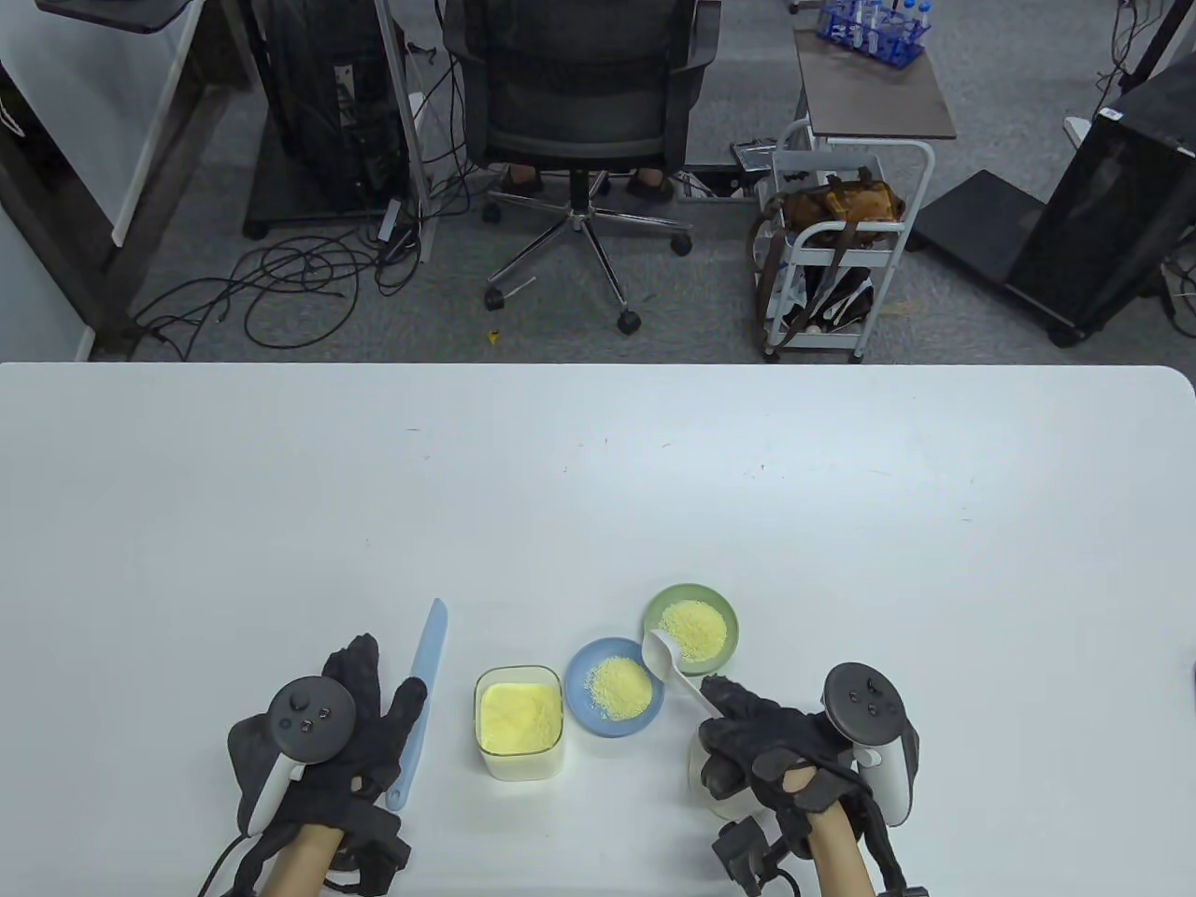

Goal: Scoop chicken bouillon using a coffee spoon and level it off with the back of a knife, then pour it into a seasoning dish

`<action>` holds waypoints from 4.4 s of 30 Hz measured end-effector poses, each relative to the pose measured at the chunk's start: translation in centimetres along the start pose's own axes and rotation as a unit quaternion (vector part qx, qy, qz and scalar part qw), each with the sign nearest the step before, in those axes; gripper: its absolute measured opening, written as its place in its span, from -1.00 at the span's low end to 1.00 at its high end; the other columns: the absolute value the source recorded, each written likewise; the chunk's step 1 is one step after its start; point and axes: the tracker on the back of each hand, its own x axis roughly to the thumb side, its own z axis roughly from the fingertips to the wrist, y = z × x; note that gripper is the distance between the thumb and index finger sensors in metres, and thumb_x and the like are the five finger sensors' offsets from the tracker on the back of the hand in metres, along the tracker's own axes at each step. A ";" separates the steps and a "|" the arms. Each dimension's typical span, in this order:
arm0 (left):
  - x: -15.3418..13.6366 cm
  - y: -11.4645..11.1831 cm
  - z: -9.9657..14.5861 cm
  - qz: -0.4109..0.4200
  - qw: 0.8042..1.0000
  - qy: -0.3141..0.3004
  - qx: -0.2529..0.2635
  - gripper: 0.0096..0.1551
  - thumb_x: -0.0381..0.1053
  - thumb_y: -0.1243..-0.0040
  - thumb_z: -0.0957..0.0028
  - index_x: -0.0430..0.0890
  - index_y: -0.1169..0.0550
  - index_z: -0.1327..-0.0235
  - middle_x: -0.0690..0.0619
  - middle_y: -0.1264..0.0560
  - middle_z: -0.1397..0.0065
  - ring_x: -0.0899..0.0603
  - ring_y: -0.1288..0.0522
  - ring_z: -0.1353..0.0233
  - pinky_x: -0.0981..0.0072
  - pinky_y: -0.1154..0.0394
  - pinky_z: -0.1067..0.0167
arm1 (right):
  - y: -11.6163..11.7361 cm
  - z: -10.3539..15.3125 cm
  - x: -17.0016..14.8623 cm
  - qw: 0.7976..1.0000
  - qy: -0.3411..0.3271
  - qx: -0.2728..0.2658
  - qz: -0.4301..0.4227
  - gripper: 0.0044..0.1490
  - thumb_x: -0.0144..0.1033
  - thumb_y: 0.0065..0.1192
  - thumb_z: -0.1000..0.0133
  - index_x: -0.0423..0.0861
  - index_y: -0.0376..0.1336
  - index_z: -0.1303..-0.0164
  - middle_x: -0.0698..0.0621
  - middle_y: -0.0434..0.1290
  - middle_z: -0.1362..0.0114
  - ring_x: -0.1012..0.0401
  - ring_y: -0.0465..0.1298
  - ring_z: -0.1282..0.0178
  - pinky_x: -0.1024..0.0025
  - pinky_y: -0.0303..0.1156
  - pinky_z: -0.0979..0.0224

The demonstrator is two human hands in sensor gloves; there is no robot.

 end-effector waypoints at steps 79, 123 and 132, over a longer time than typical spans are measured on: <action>1.6 0.9 0.3 0.020 0.996 -0.081 -0.013 -0.19 0.24 -0.13 -0.06 -0.10 -0.29 -0.52 -0.25 -0.44 -0.45 -0.34 -0.49 -0.35 -0.11 -0.36 -0.28 | 6.1 -4.5 3.7 0.984 -0.012 0.150 -0.098 -0.50 -0.61 0.22 0.06 -0.56 0.24 0.00 -0.47 0.55 0.38 0.45 0.60 0.86 0.38 0.67 0.72; 5.5 1.7 2.7 0.112 0.959 -0.177 -0.194 -0.45 0.14 -0.47 0.09 -0.25 -0.65 0.07 -0.08 -0.71 0.31 -0.01 -0.69 0.42 0.23 -0.57 0.33 | 7.2 -4.8 4.7 0.986 -0.004 0.153 -0.069 -0.49 -0.58 0.21 0.04 -0.54 0.23 -0.02 -0.46 0.55 0.34 0.45 0.62 0.83 0.39 0.68 0.69; 6.0 0.0 2.5 0.065 0.960 -0.166 -0.218 -0.45 0.13 -0.47 0.10 -0.26 -0.66 0.09 -0.08 -0.72 0.32 -0.01 -0.70 0.43 0.23 -0.57 0.35 | 7.8 -4.5 5.0 0.985 -0.011 0.158 -0.063 -0.49 -0.58 0.21 0.04 -0.55 0.22 -0.02 -0.46 0.55 0.34 0.45 0.63 0.82 0.39 0.68 0.69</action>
